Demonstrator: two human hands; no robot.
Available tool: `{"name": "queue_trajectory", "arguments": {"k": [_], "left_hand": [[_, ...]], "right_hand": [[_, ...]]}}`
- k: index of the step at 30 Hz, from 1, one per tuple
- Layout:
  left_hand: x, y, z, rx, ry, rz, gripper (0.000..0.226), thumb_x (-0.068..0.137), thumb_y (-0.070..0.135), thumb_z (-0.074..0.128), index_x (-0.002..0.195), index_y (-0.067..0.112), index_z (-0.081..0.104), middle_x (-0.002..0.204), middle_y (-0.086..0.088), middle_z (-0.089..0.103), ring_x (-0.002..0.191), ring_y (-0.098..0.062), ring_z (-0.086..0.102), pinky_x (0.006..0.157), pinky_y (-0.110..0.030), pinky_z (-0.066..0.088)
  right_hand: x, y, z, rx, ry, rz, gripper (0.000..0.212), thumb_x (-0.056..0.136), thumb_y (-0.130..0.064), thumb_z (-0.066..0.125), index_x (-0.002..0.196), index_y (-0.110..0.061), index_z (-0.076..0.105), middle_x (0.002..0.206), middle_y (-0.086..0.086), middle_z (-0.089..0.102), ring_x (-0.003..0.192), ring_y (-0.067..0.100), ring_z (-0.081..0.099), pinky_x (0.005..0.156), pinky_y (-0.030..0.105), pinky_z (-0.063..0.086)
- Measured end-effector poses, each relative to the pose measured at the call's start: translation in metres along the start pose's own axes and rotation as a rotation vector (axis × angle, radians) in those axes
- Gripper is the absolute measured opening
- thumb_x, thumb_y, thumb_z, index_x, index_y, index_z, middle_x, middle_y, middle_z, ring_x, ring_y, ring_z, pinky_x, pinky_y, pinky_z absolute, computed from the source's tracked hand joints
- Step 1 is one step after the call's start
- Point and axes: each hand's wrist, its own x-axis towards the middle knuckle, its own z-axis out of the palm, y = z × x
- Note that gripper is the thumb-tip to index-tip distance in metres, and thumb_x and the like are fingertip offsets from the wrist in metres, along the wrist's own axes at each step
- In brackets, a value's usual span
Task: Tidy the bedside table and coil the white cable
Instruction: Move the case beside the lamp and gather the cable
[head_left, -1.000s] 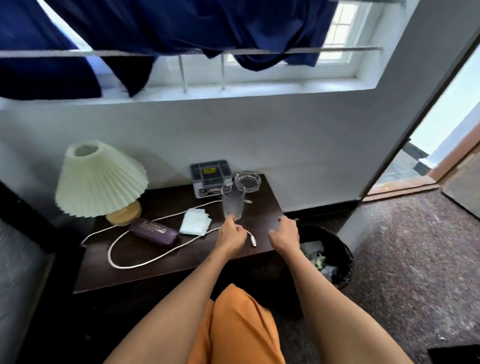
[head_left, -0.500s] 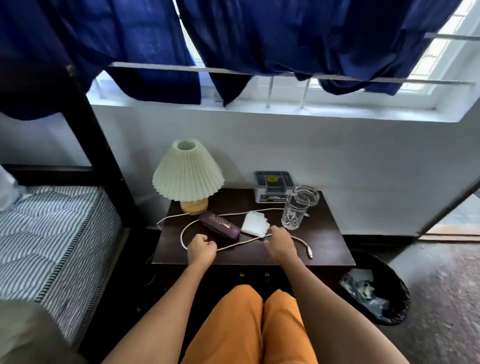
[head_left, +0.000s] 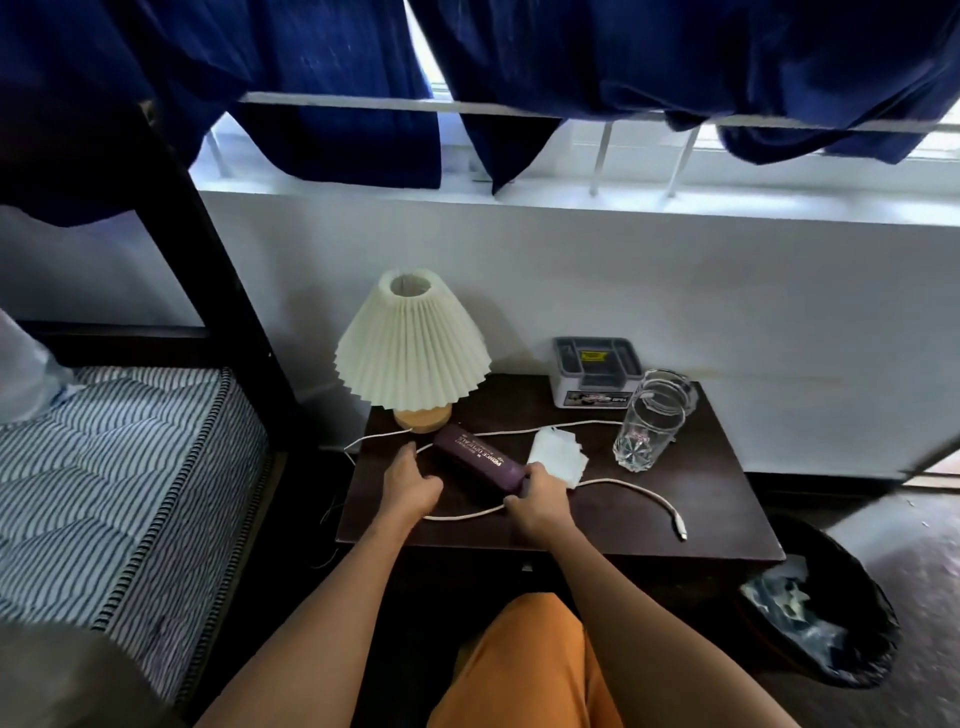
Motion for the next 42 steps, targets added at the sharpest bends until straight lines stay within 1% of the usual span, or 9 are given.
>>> {"name": "queue_trajectory", "arguments": {"k": [4,11,16,21,27,30,34,38,42], "left_hand": [[0.020,0.014,0.004,0.069,-0.076,0.065,0.075,0.075,-0.002,0.055,0.144,0.015,0.030,0.141,-0.015,0.044,0.121,-0.033,0.053,0.100,-0.039,0.047],[0.049,0.020,0.018,0.207,-0.179,0.111,0.084,0.072,0.000,0.060,0.147,0.015,0.023,0.148,-0.014,0.031,0.138,-0.028,0.033,0.113,-0.040,0.033],[0.054,0.013,0.025,0.216,-0.154,0.107,0.069,0.071,0.000,0.058,0.137,0.009,0.040,0.138,-0.015,0.046,0.129,-0.029,0.044,0.108,-0.039,0.038],[0.041,0.021,0.023,0.179,-0.121,0.122,0.069,0.073,0.000,0.054,0.139,0.011,0.038,0.139,-0.013,0.044,0.127,-0.029,0.046,0.103,-0.037,0.042],[0.042,0.048,0.030,0.084,-0.066,0.171,0.067,0.076,-0.003,0.051,0.140,0.009,0.035,0.131,-0.016,0.047,0.122,-0.030,0.049,0.091,-0.025,0.041],[0.046,0.062,0.034,0.082,-0.082,0.150,0.067,0.081,-0.001,0.052,0.144,0.008,0.030,0.136,-0.017,0.044,0.125,-0.031,0.047,0.094,-0.026,0.040],[0.061,0.068,0.042,0.109,-0.114,0.118,0.069,0.078,0.006,0.052,0.143,0.008,0.029,0.141,-0.018,0.041,0.129,-0.032,0.043,0.106,-0.038,0.040],[0.076,0.079,0.051,0.198,-0.133,0.062,0.063,0.081,0.008,0.052,0.140,0.006,0.033,0.135,-0.019,0.049,0.125,-0.033,0.047,0.101,-0.032,0.041],[0.090,0.087,0.060,0.235,-0.167,-0.004,0.060,0.083,0.013,0.050,0.141,0.009,0.033,0.134,-0.018,0.051,0.123,-0.033,0.048,0.101,-0.033,0.042]], "right_hand": [[0.014,-0.003,0.006,0.053,0.028,0.072,0.041,0.084,-0.016,0.060,0.120,-0.004,0.046,0.121,0.019,0.058,0.113,0.034,0.055,0.092,0.034,0.045],[0.025,-0.009,0.015,0.122,0.032,0.099,0.046,0.083,-0.015,0.058,0.124,-0.002,0.041,0.123,0.019,0.056,0.115,0.036,0.054,0.093,0.037,0.044],[0.029,-0.017,0.018,0.240,-0.009,0.166,0.047,0.081,-0.015,0.059,0.122,-0.002,0.040,0.123,0.020,0.055,0.116,0.037,0.053,0.094,0.037,0.044],[0.027,-0.027,0.017,0.386,0.051,0.264,0.050,0.078,-0.020,0.059,0.121,-0.005,0.040,0.125,0.019,0.051,0.116,0.036,0.051,0.099,0.040,0.044],[0.034,-0.034,-0.005,0.438,0.220,0.160,0.040,0.079,-0.012,0.057,0.117,-0.006,0.046,0.126,0.017,0.047,0.119,0.033,0.044,0.105,0.037,0.034],[0.049,-0.030,-0.018,0.419,0.242,0.113,0.041,0.080,-0.014,0.057,0.120,-0.007,0.049,0.127,0.015,0.049,0.123,0.031,0.044,0.107,0.036,0.033],[0.077,-0.024,-0.023,0.381,0.200,0.075,0.045,0.079,-0.017,0.058,0.123,-0.008,0.054,0.129,0.013,0.056,0.124,0.029,0.047,0.108,0.037,0.035],[0.108,-0.022,-0.021,0.373,0.113,0.093,0.048,0.077,-0.020,0.058,0.124,-0.013,0.058,0.133,0.013,0.054,0.126,0.032,0.044,0.110,0.039,0.035],[0.130,-0.023,-0.021,0.348,0.038,0.049,0.051,0.078,-0.016,0.056,0.129,-0.016,0.054,0.146,0.015,0.037,0.134,0.037,0.030,0.115,0.040,0.027]]}}
